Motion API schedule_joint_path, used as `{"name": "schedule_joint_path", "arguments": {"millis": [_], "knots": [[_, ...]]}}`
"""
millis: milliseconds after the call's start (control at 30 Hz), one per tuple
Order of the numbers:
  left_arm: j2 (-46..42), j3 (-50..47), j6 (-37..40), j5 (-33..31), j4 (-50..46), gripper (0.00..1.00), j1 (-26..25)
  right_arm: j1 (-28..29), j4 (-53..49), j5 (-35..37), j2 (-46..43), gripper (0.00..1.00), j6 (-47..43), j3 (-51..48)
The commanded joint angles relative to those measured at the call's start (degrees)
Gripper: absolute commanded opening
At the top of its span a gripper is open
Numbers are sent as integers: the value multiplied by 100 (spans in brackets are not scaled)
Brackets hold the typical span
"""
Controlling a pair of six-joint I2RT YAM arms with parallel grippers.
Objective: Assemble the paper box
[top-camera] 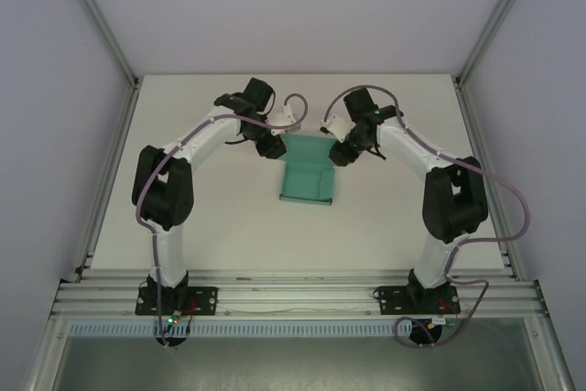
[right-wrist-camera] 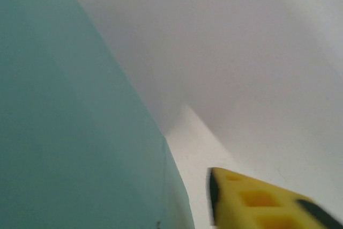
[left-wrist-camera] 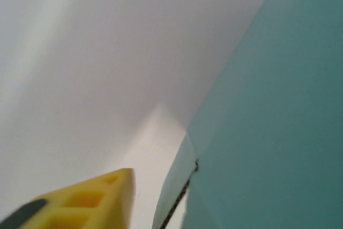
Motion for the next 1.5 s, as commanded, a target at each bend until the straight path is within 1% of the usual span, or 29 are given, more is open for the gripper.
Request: {"name": "schedule_joint_path", "arguments": {"millis": [0, 33, 67, 100, 133, 167, 200, 300, 367, 400, 433, 500, 533, 567, 633, 700, 767, 867, 967, 1067, 1167, 1233, 1300, 1467], "knots": [[-308, -199, -219, -264, 176, 68, -25, -32, 452, 532, -418, 56, 569, -222], [-391, -284, -269, -315, 225, 77, -16, -29, 551, 643, -515, 67, 747, -292], [-589, -411, -350, -370, 319, 81, -18, -28, 664, 769, -635, 74, 973, -379], [-749, -572, -421, -422, 432, 94, -20, -29, 738, 895, -757, 77, 1202, -467], [-929, -763, -508, -476, 590, 100, -13, -28, 825, 1054, -903, 80, 1484, -561], [-1151, -1010, -631, -567, 797, 100, -10, -32, 919, 1178, -1090, 86, 1804, -701], [-1377, -1238, -763, -644, 976, 100, -2, -29, 1020, 1316, -1298, 89, 2150, -853], [-2196, -2154, -1573, -1145, 1877, 100, 9, -28, 1426, 1862, -2003, 92, 3435, -1457], [-2796, -2903, -2399, -1538, 2688, 100, 25, -30, 1425, 2234, -2434, 92, 4547, -1807], [-3061, -3236, -2829, -1718, 3009, 100, 36, -29, 1382, 2242, -2609, 91, 5036, -1992], [-3319, -3553, -3344, -1951, 3299, 100, 37, -17, 1409, 2082, -2780, 91, 5450, -2211], [-3764, -4189, -4450, -2449, 3895, 100, 74, 21, 1714, 1422, -3054, 87, 6070, -2719], [-3917, -4423, -4970, -2623, 3980, 100, 98, 66, 1924, 1125, -3153, 85, 6293, -2964], [-4055, -4657, -5302, -2610, 4046, 100, 131, 164, 2203, 949, -3235, 82, 6555, -3238], [-4260, -5073, -5618, -2558, 4268, 100, 161, 378, 2595, 930, -3256, 76, 6806, -3556], [-4416, -5415, -5734, -2427, 4514, 100, 170, 603, 2706, 1048, -3085, 69, 6891, -3642], [-4499, -5597, -5852, -2405, 4521, 100, 175, 832, 2771, 1192, -2836, 62, 6924, -3632], [-4542, -5798, -5888, -2329, 4632, 100, 179, 1064, 3066, 1303, -2371, 58, 7008, -3615], [-4506, -5909, -5909, -2279, 4717, 100, 179, 1159, 3330, 1395, -1880, 54, 7047, -3506], [-4472, -5952, -5892, -2234, 4721, 100, 179, 1242, 3271, 1698, -1480, 51, 7065, -3322], [-4479, -6021, -5874, -2186, 4795, 100, 178, 1304, 3380, 1809, -1212, 48, 7022, -3266], [-4462, -6076, -5884, -2149, 4872, 100, 179, 1317, 3473, 1938, -1062, 43, 7027, -3274], [-4446, -6079, -5870, -2078, 4891, 100, 179, 1328, 3552, 2041, -947, 39, 7034, -3283], [-4439, -6041, -5838, -2178, 4803, 100, 179, 1329, 3333, 2166, -637, 30, 7011, -3201]]}}
